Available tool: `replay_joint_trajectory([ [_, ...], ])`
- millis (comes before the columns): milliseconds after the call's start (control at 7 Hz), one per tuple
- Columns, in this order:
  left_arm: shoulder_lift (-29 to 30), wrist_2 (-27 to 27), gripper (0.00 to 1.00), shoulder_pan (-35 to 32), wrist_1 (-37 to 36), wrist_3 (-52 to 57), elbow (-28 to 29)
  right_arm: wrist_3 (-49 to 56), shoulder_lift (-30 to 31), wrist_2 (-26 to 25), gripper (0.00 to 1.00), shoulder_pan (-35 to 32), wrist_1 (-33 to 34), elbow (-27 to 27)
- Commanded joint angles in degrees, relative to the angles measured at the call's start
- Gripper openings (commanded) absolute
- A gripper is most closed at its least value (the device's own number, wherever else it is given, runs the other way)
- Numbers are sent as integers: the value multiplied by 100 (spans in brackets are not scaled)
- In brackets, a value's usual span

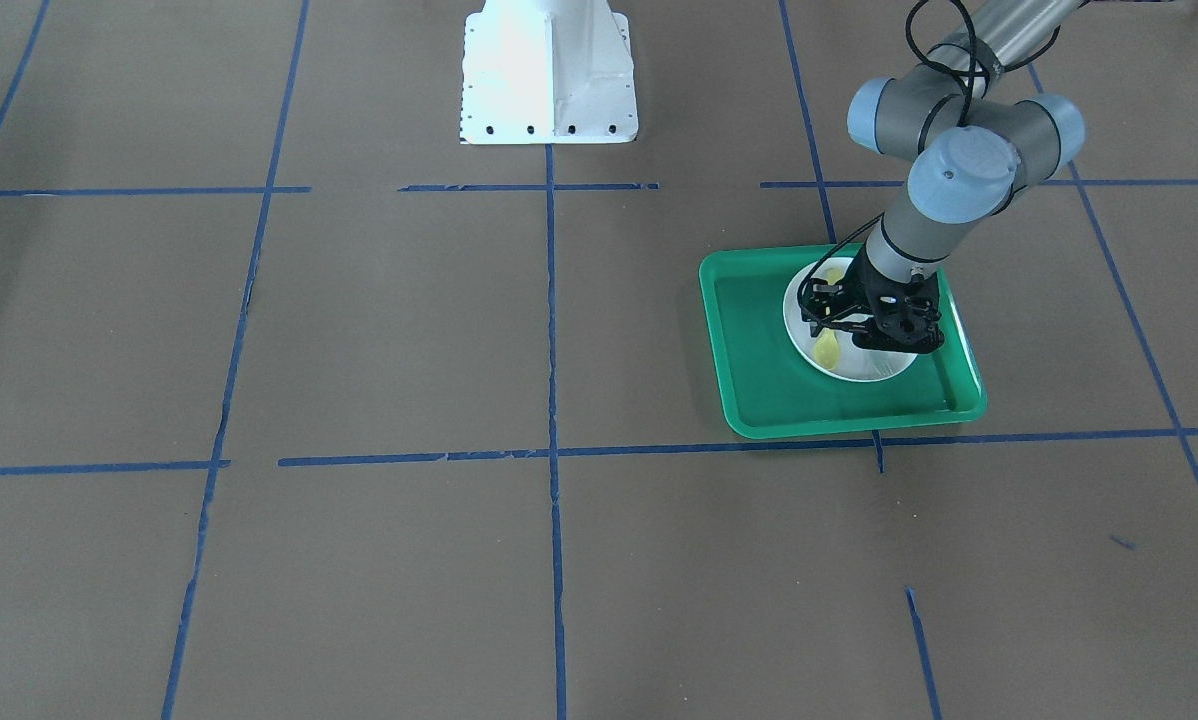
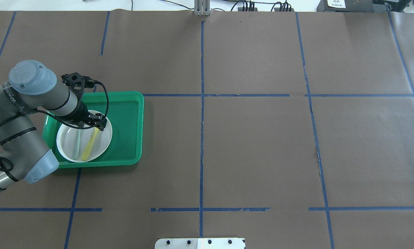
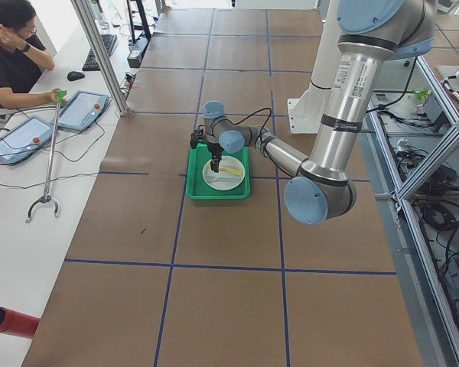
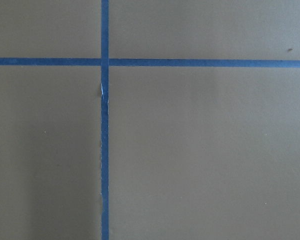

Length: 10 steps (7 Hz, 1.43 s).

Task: Place spoon
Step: 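Lower the left gripper and close it on the yellow spoon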

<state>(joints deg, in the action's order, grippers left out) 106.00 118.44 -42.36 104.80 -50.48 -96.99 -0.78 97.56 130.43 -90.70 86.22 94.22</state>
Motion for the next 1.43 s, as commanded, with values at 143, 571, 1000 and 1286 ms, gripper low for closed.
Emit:
replay_joint_trajectory([
  [143, -9, 108, 74, 140, 14, -49, 5, -1, 0, 0, 100, 0, 0, 0],
  [571, -79, 188, 74, 149, 23, -23, 5, -1, 0, 0, 100, 0, 0, 0],
  [1000, -80, 188, 74, 166, 198, -32, 136, -1, 0, 0, 100, 0, 0, 0],
  [1286, -88, 188, 74, 166, 331, -41, 207, -1, 0, 0, 100, 0, 0, 0],
])
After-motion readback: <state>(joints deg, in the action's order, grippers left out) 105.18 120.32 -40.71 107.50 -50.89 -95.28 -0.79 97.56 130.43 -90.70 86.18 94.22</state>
